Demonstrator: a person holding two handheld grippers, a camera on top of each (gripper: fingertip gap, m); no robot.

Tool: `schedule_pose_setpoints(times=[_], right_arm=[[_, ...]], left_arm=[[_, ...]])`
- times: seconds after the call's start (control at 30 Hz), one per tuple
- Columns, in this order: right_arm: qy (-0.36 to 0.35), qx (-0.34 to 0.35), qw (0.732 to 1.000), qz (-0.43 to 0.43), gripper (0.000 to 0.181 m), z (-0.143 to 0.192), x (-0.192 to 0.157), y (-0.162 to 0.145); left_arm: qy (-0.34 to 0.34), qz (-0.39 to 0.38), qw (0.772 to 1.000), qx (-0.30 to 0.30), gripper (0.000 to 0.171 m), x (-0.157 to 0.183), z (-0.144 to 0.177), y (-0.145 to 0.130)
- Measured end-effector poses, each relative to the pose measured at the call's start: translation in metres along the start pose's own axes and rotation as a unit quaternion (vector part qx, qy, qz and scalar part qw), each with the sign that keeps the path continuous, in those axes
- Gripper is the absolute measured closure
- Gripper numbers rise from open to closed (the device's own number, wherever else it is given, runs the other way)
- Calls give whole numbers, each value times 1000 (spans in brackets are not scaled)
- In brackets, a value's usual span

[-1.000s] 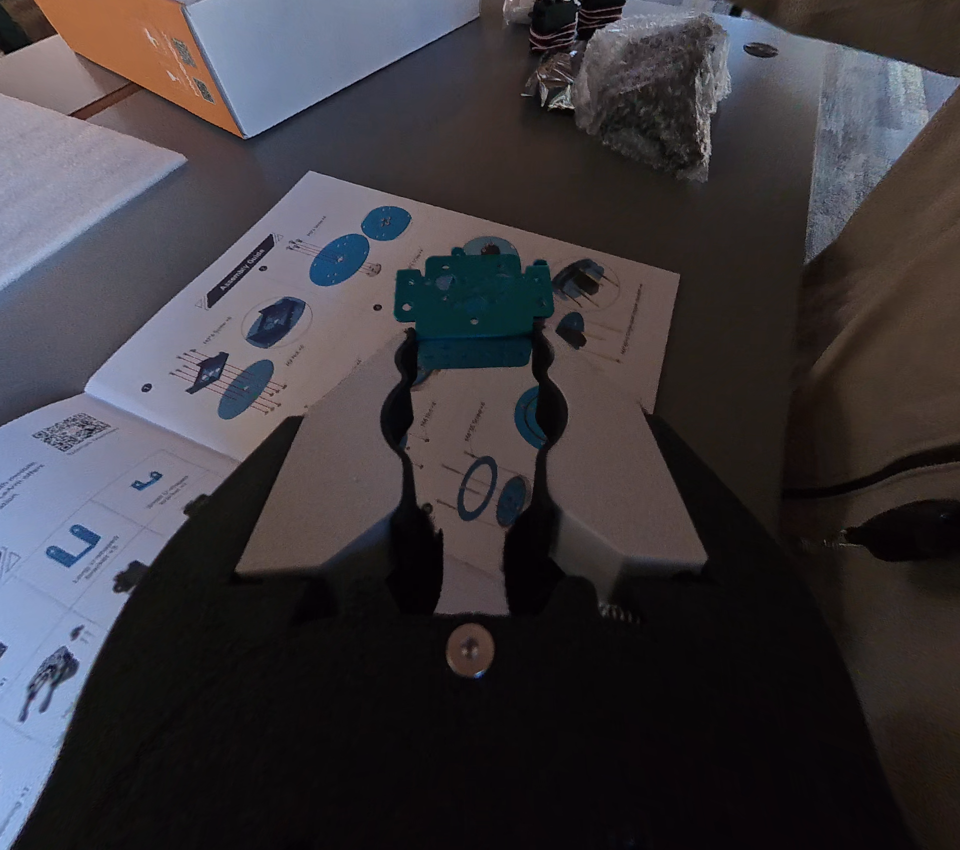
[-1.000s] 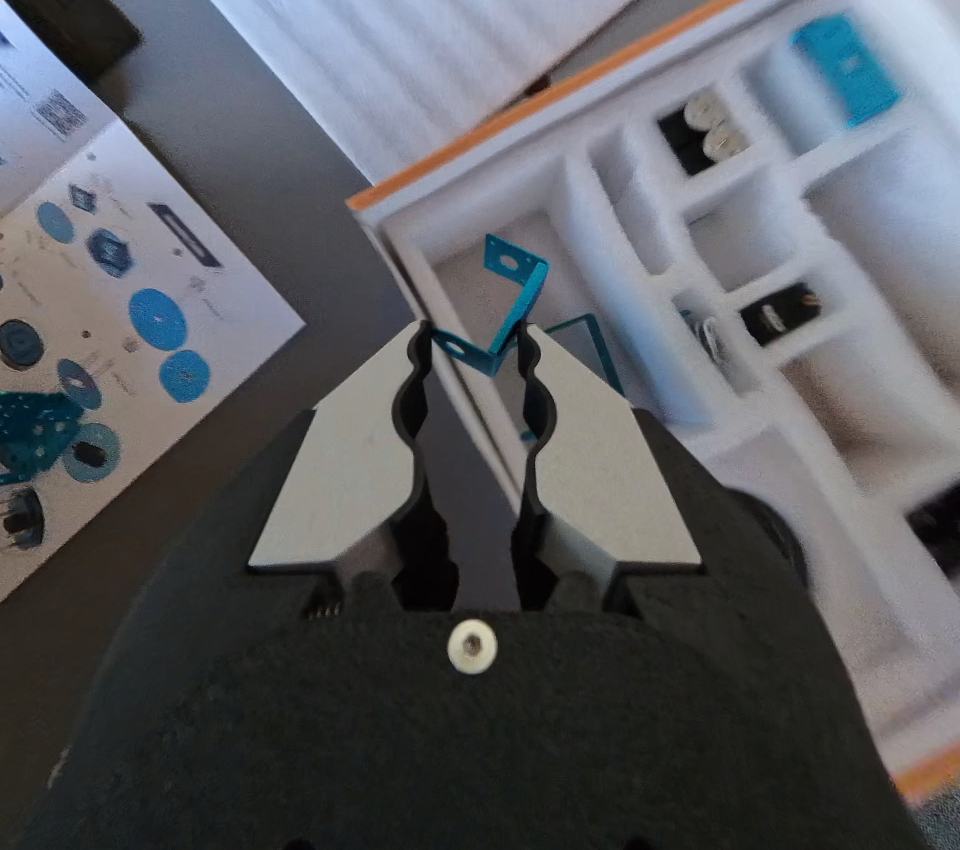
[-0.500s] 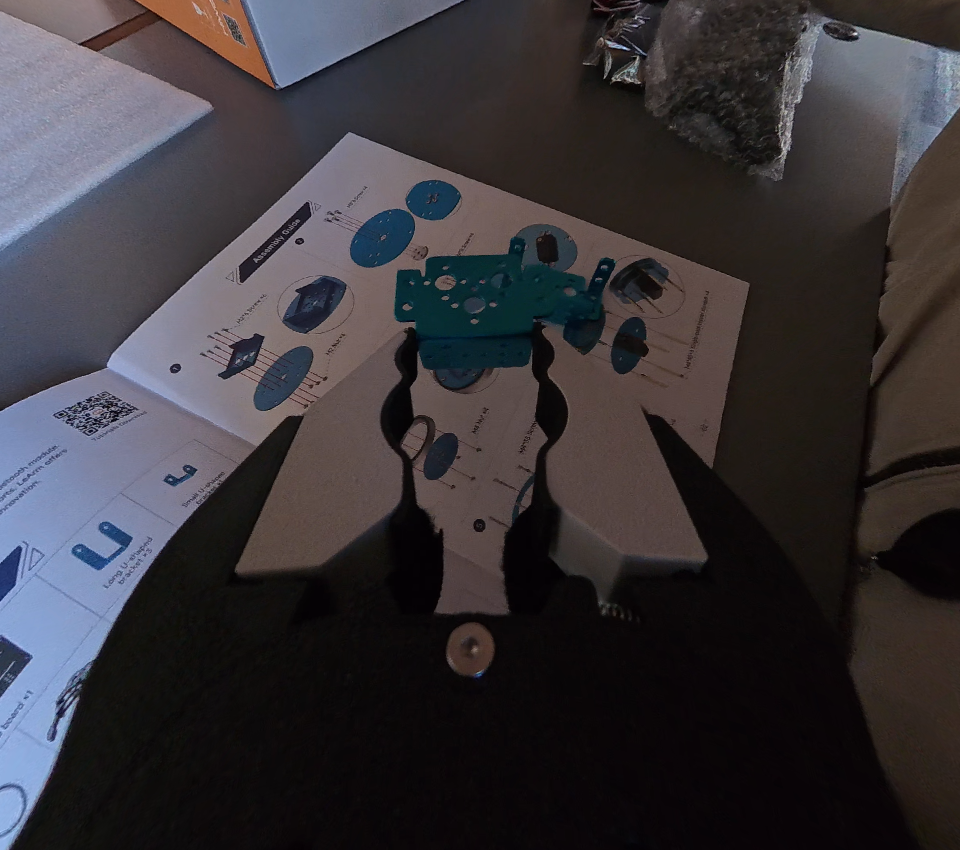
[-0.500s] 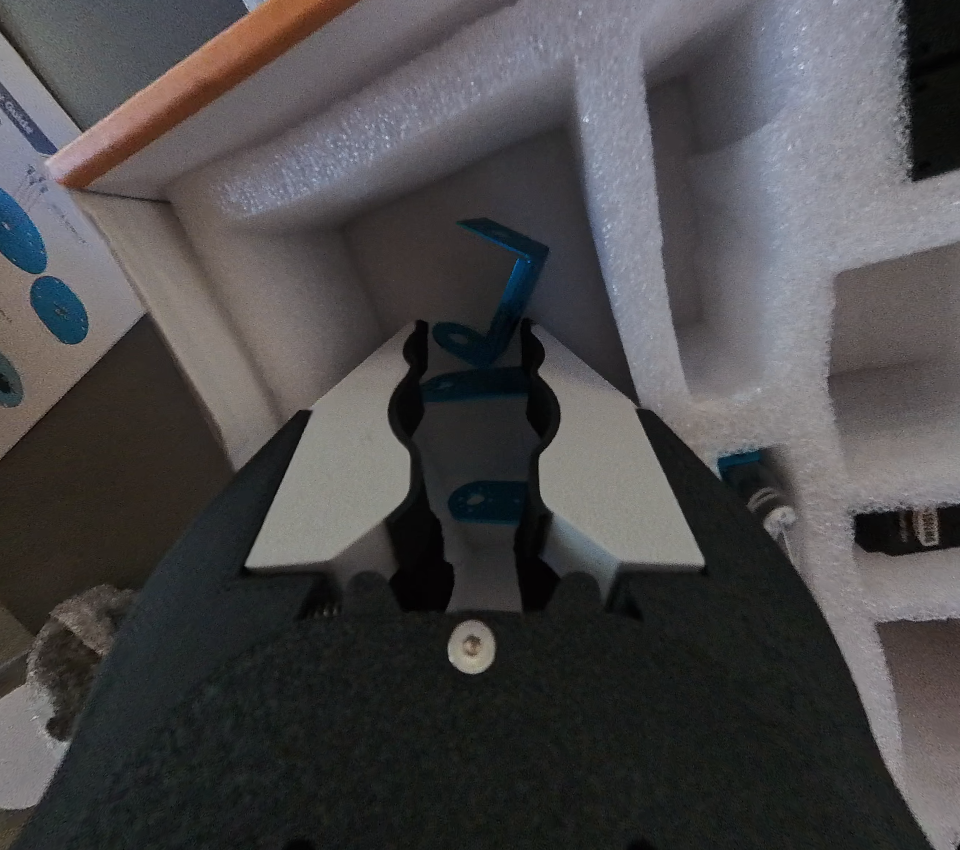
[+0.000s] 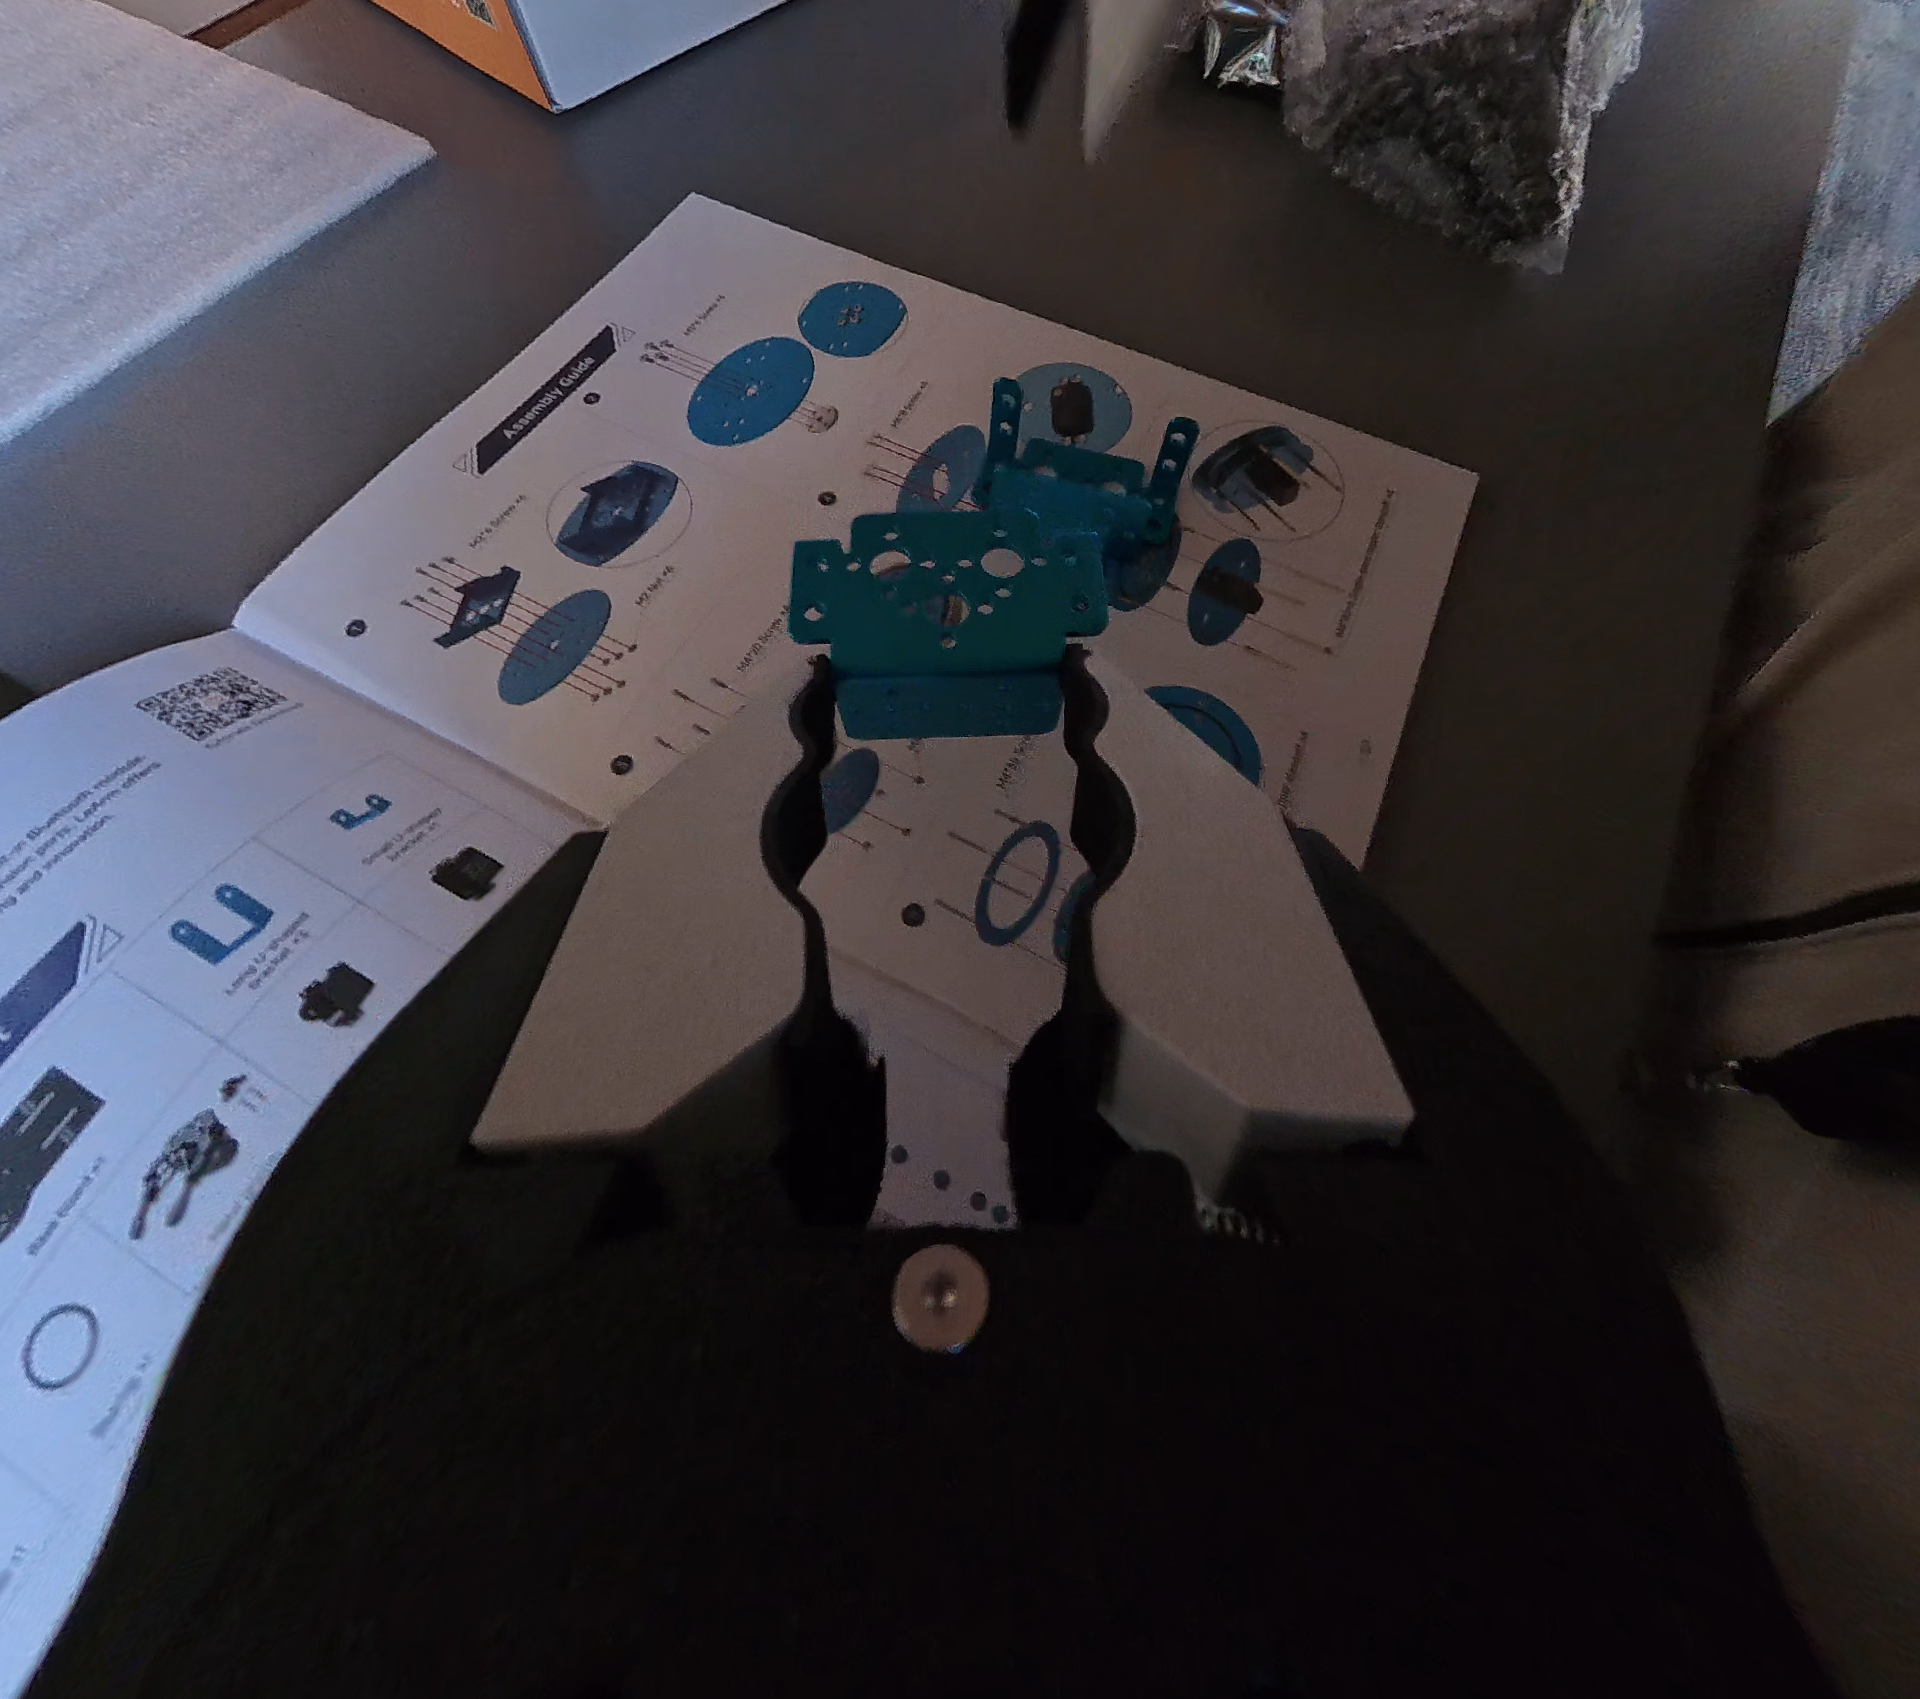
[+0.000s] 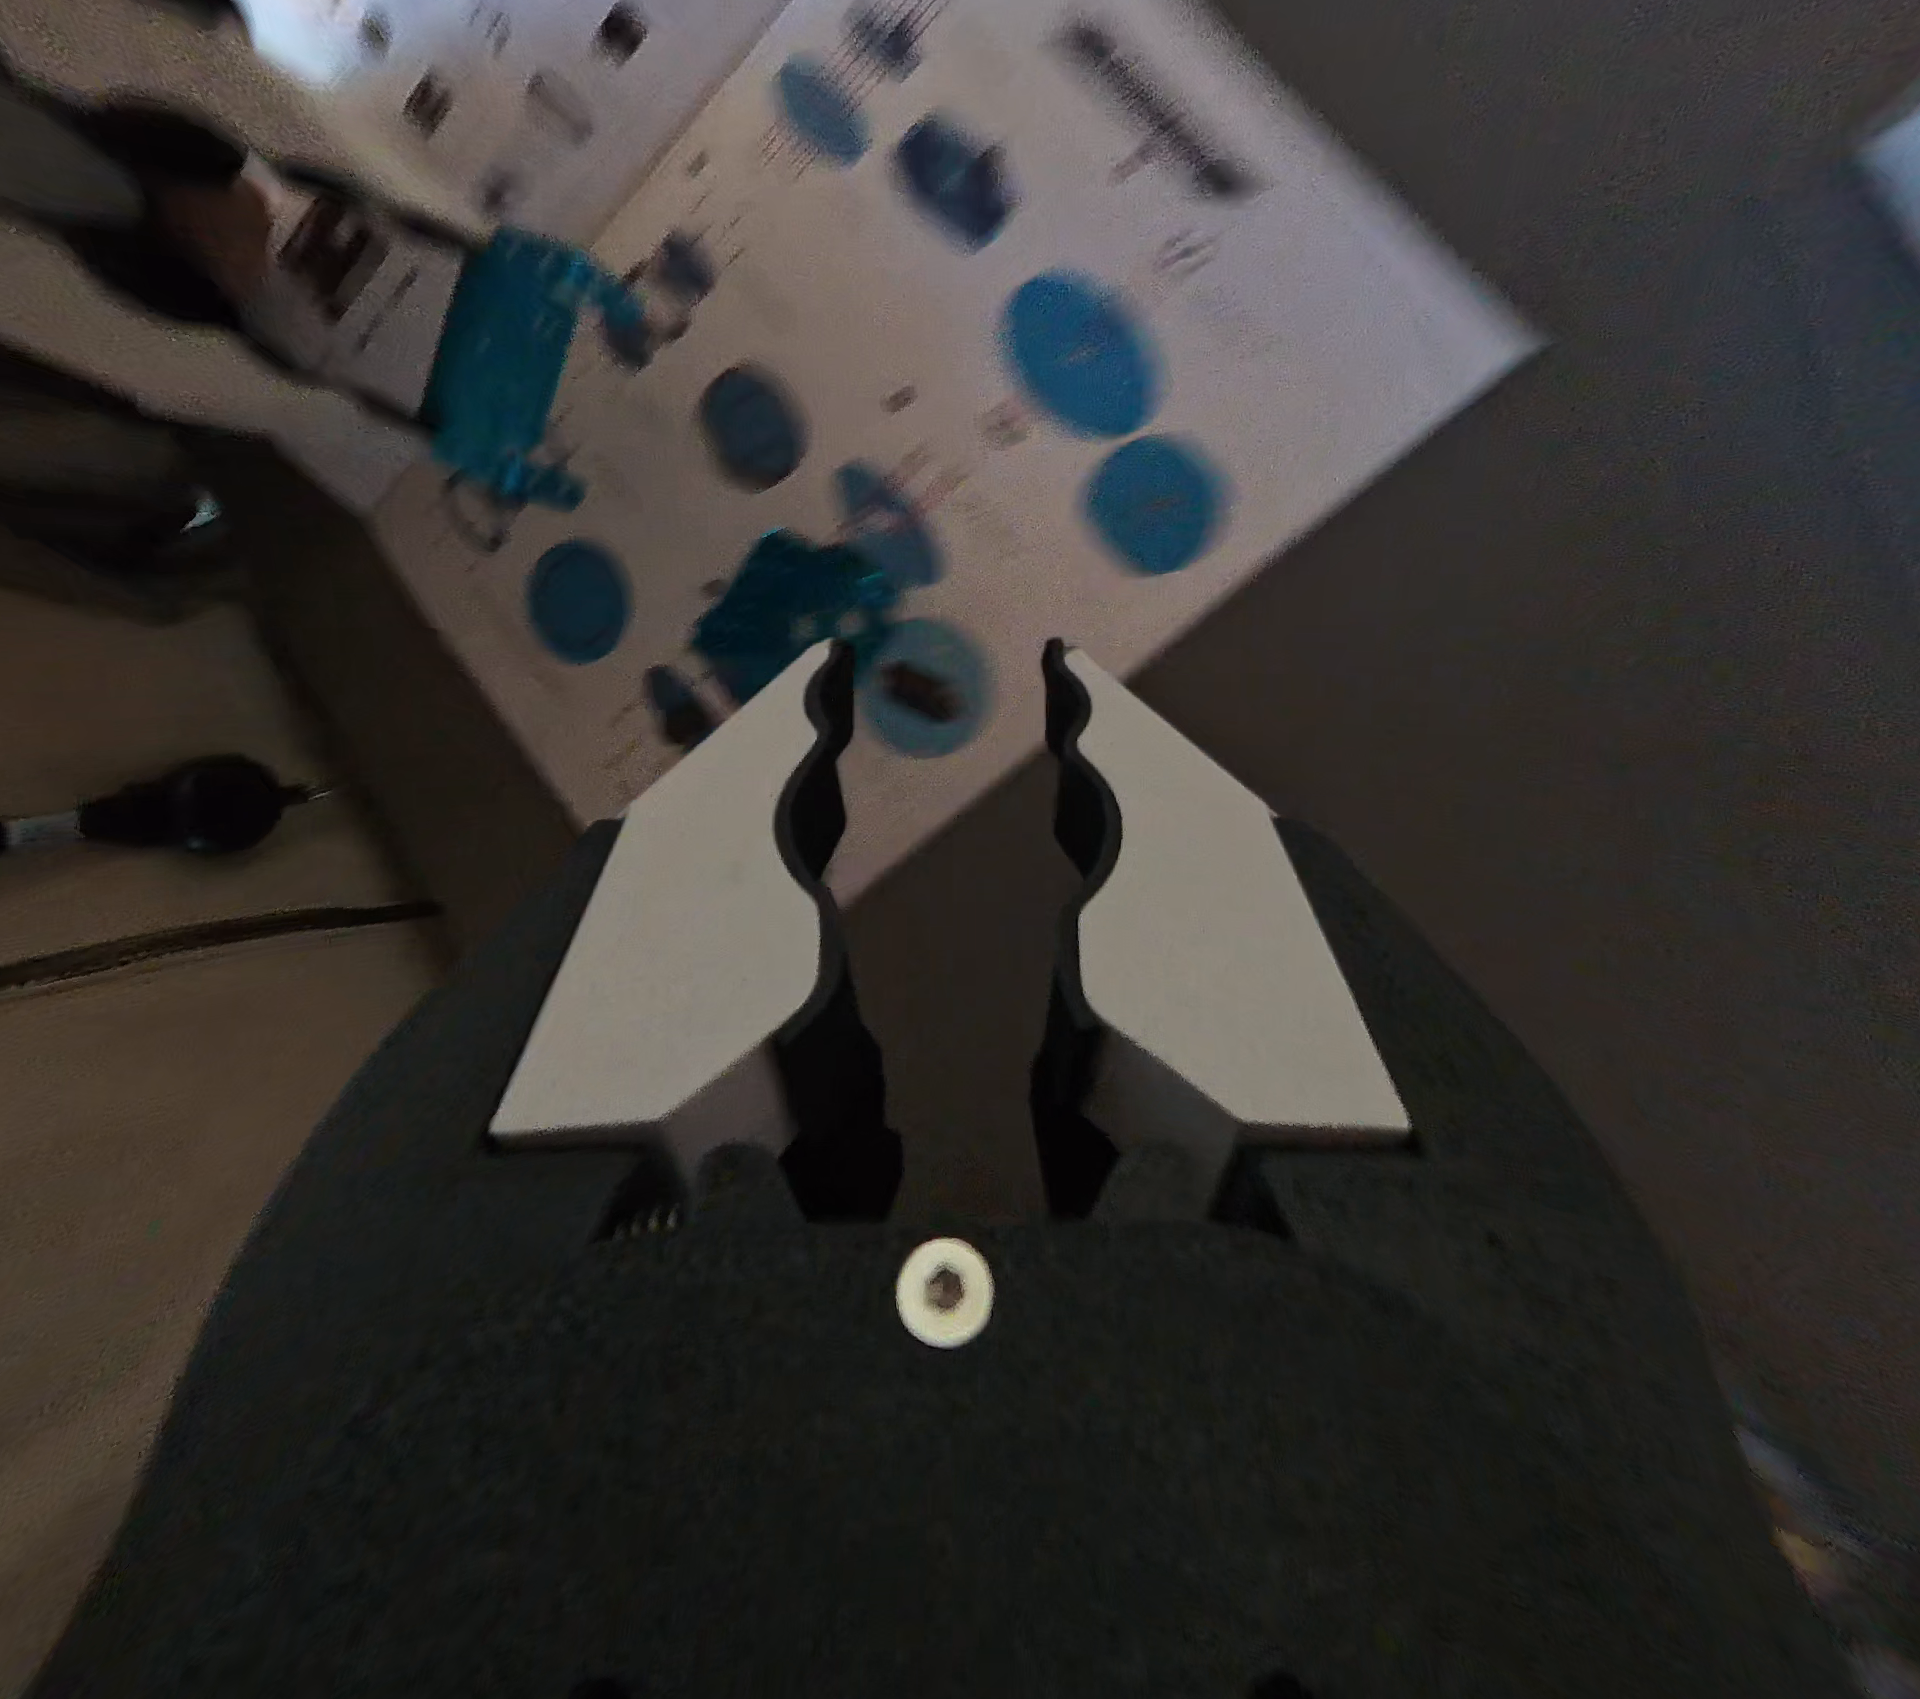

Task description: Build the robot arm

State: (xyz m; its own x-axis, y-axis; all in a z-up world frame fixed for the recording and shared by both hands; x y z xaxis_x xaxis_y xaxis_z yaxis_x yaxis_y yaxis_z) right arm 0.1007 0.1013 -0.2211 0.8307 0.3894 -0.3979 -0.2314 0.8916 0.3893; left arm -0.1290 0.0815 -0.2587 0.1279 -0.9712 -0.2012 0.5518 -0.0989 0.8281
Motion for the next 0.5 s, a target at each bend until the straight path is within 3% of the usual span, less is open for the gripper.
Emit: schedule_pose_setpoints(times=[0.13, 0.23, 0.33, 0.5], right_arm=[[15, -27, 999, 10, 146, -53, -42, -36], [3, -6, 999, 32, 149, -61, -58, -43], [-57, 18, 997, 53, 150, -70, -62, -47], [-125, 31, 989, 76, 180, -75, -63, -46]], left_arm=[[-3, -3, 1000, 10, 128, 9, 10, -4], [3, -9, 1000, 8, 128, 15, 22, -9], [7, -6, 1000, 14, 128, 20, 35, -15], [9, 14, 1000, 21, 128, 17, 57, -19]])
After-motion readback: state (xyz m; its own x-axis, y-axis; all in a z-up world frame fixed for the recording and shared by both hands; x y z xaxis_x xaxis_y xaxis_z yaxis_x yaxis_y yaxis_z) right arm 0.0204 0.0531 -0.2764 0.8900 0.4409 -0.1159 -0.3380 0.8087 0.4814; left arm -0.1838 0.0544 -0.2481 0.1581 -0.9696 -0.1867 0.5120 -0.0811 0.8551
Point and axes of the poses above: each gripper's, where its closed fingertips meet, z back along the fingers, y out of its top, x = y × z across the jaws, the point moved 7 cm from there along z, back along the fingers, and after that the axes turned 15 degrees about -z, right-handed, at the moved point
